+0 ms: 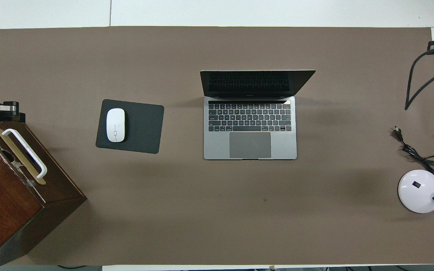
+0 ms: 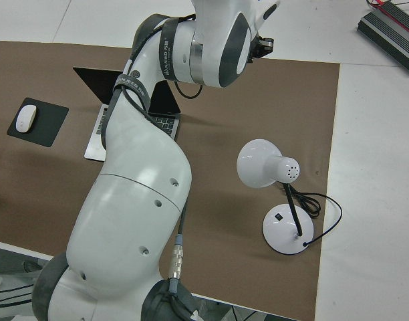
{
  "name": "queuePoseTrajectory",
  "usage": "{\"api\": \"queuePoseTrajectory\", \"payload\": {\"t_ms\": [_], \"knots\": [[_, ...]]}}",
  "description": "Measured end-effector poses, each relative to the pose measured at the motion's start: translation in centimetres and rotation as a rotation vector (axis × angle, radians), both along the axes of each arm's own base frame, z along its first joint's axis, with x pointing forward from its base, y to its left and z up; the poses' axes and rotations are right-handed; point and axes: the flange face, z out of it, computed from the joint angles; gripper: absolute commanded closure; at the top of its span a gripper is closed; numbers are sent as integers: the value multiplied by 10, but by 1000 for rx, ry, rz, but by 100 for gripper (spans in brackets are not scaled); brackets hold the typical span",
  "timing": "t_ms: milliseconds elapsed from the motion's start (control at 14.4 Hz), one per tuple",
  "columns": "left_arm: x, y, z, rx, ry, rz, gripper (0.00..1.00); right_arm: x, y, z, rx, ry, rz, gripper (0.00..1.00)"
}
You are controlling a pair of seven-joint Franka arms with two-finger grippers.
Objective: Close laptop with both arms
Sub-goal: 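Move the left gripper toward the laptop front while the right gripper reaches the screen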
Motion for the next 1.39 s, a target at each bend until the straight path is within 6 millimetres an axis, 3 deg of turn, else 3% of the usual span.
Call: {"api": "queuePoseTrajectory", "payload": {"t_ms": [208, 694, 972, 1110, 1388], "knots": [[-6, -19, -15, -26, -40, -18, 100, 13, 2, -28, 4, 17, 5, 100], [-41, -67, -65, -64, -175, -77, 100, 68, 16, -19, 9, -50, 1, 100], [-68, -101, -91, -80, -252, -136, 100, 108, 28, -42, 25, -86, -26, 100], [-78, -115, -99, -88, -279, -156, 100, 122, 52, -55, 38, -96, -42, 100], [-96, -145, -123, -113, -341, -171, 100, 134, 124, -78, 42, -102, -43, 100]]}}
